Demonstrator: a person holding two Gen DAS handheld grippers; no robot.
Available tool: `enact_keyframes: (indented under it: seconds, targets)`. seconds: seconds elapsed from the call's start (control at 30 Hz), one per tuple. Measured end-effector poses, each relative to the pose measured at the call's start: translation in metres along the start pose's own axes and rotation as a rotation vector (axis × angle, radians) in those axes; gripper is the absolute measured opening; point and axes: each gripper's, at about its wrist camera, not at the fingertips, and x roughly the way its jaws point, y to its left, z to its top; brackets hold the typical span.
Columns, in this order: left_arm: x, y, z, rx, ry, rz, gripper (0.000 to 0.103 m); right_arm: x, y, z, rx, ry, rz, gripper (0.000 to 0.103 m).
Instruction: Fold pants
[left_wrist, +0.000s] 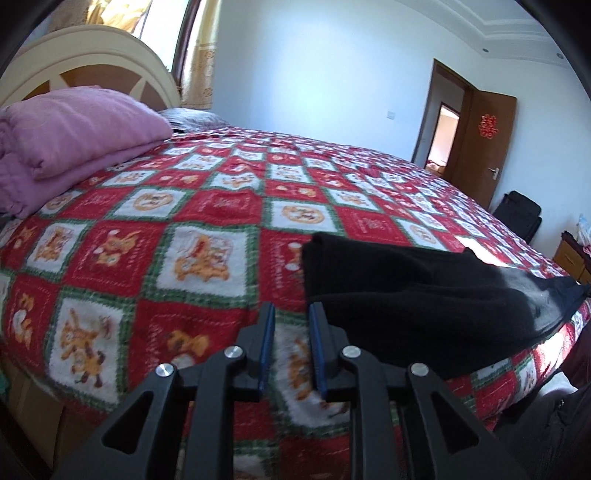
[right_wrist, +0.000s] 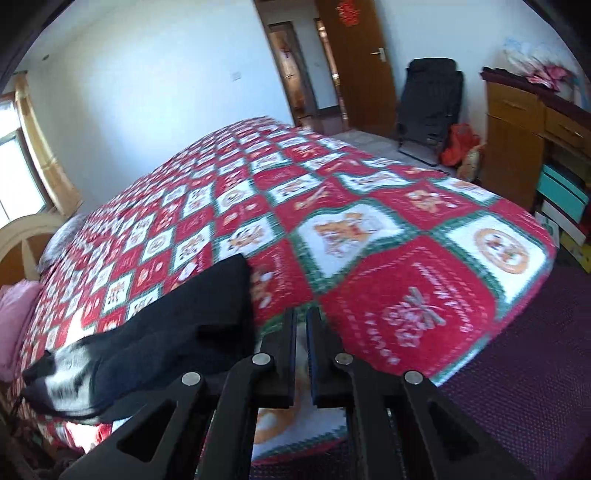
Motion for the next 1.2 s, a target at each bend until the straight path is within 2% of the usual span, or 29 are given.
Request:
enact_keyframes:
  seconds: [0.1,0.13,0.17,0.23,0.27,0.3,0.43,0.53,0.6,0.7,0.73,0.83,0.9,1.07,1.2]
  targets:
    - [-0.005,0.01,-0.001,-0.026,0.006,0.038,0.023,-0.017,0.02,-0.003,-0.035,-0.046,0.029,0.008]
    - [-0.008,0.012,-0.001,-0.034,0.001,0.049,0.025,-0.021,0.03,-0.003,-0.063,-0.056,0.036,0.017]
    - [-0.011,0.013,0.0,-0.042,-0.007,0.059,0.03,-0.025,0.044,-0.005,-0.099,-0.062,0.051,0.04]
    - [-0.016,0.011,0.004,-0.054,-0.031,0.055,0.04,-0.031,0.083,-0.009,-0.181,-0.074,0.114,0.063]
    - [-0.019,0.008,0.006,-0.052,-0.045,0.054,0.046,-0.033,0.098,-0.011,-0.209,-0.079,0.139,0.063]
    - [-0.019,0.004,0.009,-0.049,-0.051,0.053,0.047,-0.033,0.126,-0.015,-0.271,-0.076,0.173,0.063]
    - [-0.004,-0.017,0.019,-0.02,-0.019,0.012,0.047,-0.023,0.223,-0.043,-0.512,-0.026,0.246,0.063]
    - [0.013,-0.034,0.027,0.024,0.009,0.003,0.047,-0.009,0.284,-0.071,-0.639,0.019,0.317,0.063]
    - [0.029,-0.041,0.033,0.032,0.048,0.002,0.041,0.0,0.317,-0.09,-0.697,0.051,0.365,0.063]
    - [0.049,-0.038,0.039,0.014,0.096,0.058,0.036,0.007,0.35,-0.117,-0.753,0.084,0.424,0.063]
    - [0.052,-0.035,0.04,-0.001,0.104,0.065,0.036,0.008,0.357,-0.124,-0.766,0.091,0.438,0.063]
    - [0.055,-0.028,0.043,-0.053,0.112,0.024,0.035,0.01,0.374,-0.141,-0.797,0.106,0.473,0.063]
    - [0.056,-0.028,0.044,-0.06,0.128,-0.008,0.019,0.013,0.379,-0.147,-0.792,0.119,0.483,0.063]
    - [0.056,-0.02,0.046,-0.15,0.148,-0.083,0.014,0.018,0.378,-0.149,-0.754,0.136,0.475,0.063]
    - [0.06,-0.018,0.046,-0.171,0.147,-0.097,0.008,0.024,0.372,-0.145,-0.705,0.152,0.469,0.063]
